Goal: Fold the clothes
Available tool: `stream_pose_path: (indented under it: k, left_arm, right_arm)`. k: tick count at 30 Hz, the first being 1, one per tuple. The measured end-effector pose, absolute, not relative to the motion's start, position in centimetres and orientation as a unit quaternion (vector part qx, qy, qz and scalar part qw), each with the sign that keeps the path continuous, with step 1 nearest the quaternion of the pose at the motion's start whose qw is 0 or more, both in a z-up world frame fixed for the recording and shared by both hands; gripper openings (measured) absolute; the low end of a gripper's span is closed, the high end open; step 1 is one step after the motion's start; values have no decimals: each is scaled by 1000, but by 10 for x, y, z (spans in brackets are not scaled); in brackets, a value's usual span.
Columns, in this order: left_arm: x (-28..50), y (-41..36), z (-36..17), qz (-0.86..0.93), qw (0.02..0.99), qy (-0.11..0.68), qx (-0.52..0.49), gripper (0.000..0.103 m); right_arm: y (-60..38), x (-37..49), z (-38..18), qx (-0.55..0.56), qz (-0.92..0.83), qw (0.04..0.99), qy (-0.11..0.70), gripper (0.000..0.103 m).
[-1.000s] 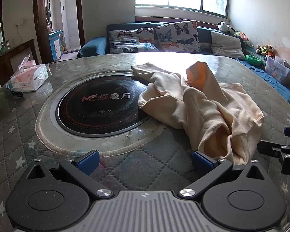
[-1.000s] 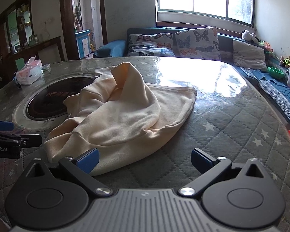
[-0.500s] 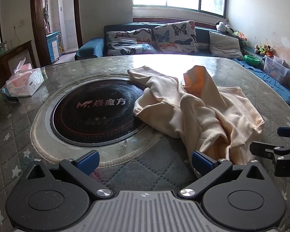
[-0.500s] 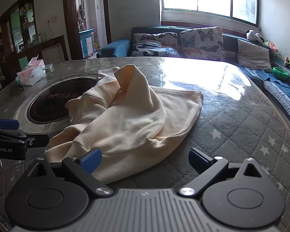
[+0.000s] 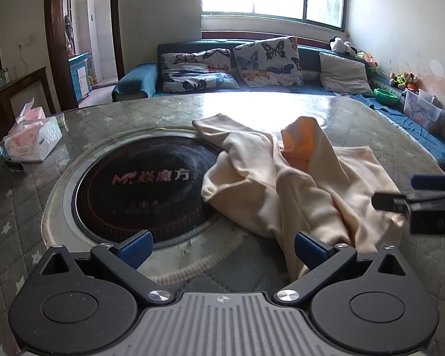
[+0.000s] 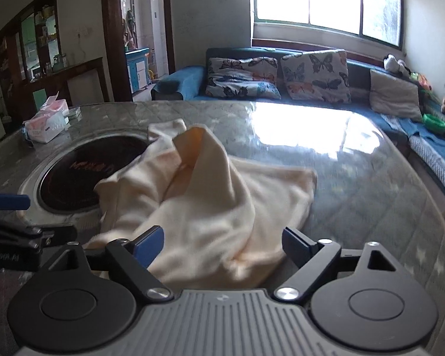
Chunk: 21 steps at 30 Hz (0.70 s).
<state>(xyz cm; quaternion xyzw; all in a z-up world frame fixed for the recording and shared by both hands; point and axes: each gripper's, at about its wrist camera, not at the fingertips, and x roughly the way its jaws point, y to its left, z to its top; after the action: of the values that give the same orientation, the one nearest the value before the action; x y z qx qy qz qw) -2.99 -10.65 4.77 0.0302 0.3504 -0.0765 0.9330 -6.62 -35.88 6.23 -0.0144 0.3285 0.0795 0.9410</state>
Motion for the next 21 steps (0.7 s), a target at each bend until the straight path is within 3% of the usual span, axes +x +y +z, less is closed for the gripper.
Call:
stream_pose_path:
  k: [16, 21]
  left_arm:
    - [9, -104, 52, -75, 935, 345, 36, 103]
    - [23, -109, 59, -90, 937, 337, 36, 103]
  right_arm:
    - [-323, 54, 57, -65, 118, 932, 336, 62]
    - [-325, 75, 44, -66, 126, 924, 356, 38]
